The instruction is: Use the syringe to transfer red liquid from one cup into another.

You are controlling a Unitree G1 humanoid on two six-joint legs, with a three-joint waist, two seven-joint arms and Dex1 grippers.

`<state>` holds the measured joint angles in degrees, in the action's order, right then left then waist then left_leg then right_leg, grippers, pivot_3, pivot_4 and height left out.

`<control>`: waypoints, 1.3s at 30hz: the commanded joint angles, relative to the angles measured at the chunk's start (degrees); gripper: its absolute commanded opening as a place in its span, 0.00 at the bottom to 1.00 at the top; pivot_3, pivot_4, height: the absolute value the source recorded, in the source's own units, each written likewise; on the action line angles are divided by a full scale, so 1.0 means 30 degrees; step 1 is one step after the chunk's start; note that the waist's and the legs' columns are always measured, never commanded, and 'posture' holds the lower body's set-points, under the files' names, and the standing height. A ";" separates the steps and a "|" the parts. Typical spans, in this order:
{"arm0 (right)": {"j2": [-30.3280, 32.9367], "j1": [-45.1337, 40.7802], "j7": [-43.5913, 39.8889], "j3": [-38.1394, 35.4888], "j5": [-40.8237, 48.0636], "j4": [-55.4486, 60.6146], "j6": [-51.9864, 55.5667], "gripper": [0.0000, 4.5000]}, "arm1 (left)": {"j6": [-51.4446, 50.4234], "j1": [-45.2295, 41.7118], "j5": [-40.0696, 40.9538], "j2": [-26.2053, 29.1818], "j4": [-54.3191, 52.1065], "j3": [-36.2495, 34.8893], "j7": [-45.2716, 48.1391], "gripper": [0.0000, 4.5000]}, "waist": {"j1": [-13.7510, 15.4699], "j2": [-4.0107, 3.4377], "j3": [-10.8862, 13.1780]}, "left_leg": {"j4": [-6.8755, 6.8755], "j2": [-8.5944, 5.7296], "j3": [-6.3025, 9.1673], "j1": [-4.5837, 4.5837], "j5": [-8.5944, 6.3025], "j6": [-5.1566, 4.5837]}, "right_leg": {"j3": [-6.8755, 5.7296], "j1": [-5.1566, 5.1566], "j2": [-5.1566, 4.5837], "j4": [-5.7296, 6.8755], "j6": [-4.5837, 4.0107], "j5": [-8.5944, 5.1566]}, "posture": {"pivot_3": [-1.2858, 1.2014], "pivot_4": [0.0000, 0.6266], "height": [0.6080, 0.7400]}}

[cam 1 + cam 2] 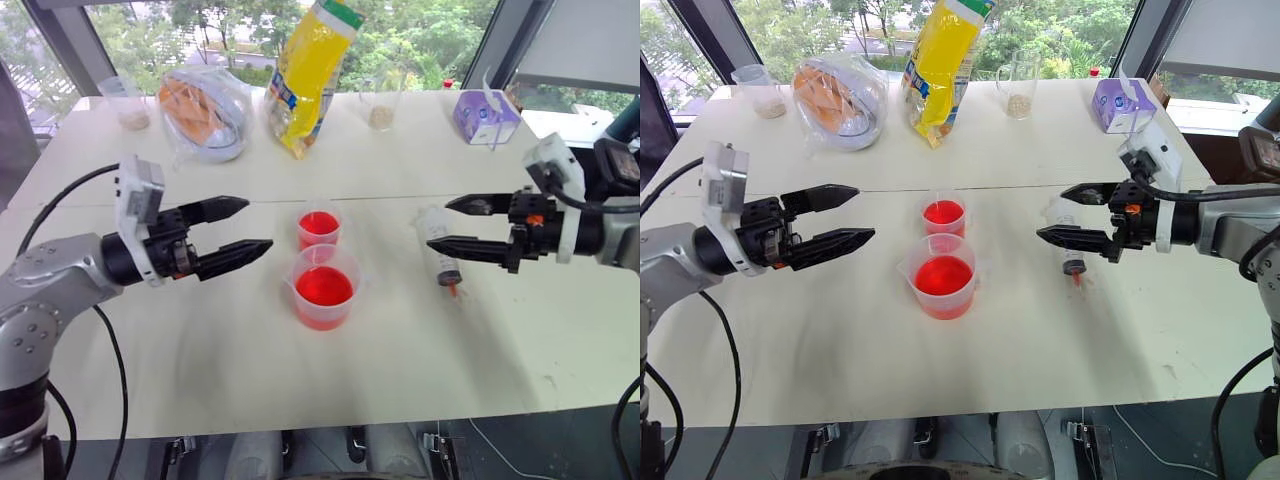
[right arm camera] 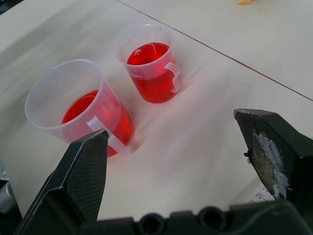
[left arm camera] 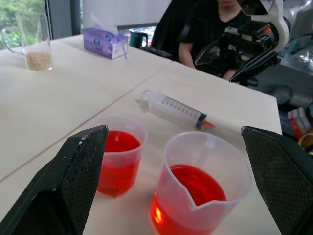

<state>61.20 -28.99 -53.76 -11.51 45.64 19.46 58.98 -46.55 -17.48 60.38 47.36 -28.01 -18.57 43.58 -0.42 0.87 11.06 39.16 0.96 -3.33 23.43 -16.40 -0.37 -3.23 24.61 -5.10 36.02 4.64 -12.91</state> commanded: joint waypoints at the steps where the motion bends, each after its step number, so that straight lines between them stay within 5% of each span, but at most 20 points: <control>1: 0.0283 -0.0293 -0.0235 -0.0156 -0.0231 -0.0012 -0.0514 0.99 | 0.0564 -0.0387 -0.0298 -0.0035 -0.0102 0.0220 0.0276 1.00 | 0.0000 0.0000 0.0000 | 0.0000 0.0000 0.0000 0.0000 0.0000 0.0000 | 0.0000 0.0000 0.0001 0.0000 0.0001 0.0001 | 0.52 0.24 1.00; 8: 0.0451 -0.0246 -0.0131 0.0517 -0.1328 -0.0470 -0.0795 0.99 | 0.0823 -0.0483 -0.0665 0.0004 -0.0014 0.0497 0.0584 1.00 | -0.0008 0.0000 0.0000 | 0.0000 0.0000 -0.0001 0.0000 0.0000 0.0000 | 0.0000 0.0000 0.0001 0.0000 0.0000 0.0000 | 0.52 0.24 1.00; 17: -0.0688 -0.4819 0.2515 0.6152 -0.5833 -0.5845 0.2334 0.99 | 0.1370 -0.1071 -0.1653 -0.0549 0.0362 0.1526 0.0962 1.00 | -0.0064 -0.0001 0.0000 | 0.0007 -0.0004 -0.0012 -0.0010 0.0003 0.0004 | 0.0009 0.0001 0.0003 0.0010 -0.0013 -0.0005 | 0.52 0.24 1.00; 27: -0.4361 -1.0245 0.4066 0.8567 -0.8547 -1.3741 0.6007 0.99 | 0.2090 -0.0837 -0.2414 -0.1589 0.0160 0.2208 0.0757 1.00 | -0.0075 -0.0002 0.0001 | -0.0001 -0.0011 -0.0024 0.0011 0.0003 0.0002 | 0.0007 0.0019 0.0008 0.0007 0.0043 0.0029 | 0.52 0.24 1.00; 39: -0.7352 -1.3007 0.2498 1.1455 -1.1189 -1.9937 0.4450 0.99 | 0.2519 0.0550 -0.2747 -0.2469 -0.0927 0.1918 -0.0181 1.00 | -0.0069 -0.0004 0.0000 | 0.0000 -0.0011 -0.0023 0.0011 0.0002 0.0000 | 0.0007 0.0018 0.0008 0.0015 0.0046 0.0032 | 0.52 0.24 1.00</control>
<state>38.92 -65.82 -45.45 22.81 13.64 -39.26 73.71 -40.36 -15.86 51.89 39.86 -28.53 -11.49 43.34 -0.63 0.86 11.06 39.16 0.93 -3.39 23.47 -16.39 -0.37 -3.22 24.67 -5.08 36.06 4.78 -12.81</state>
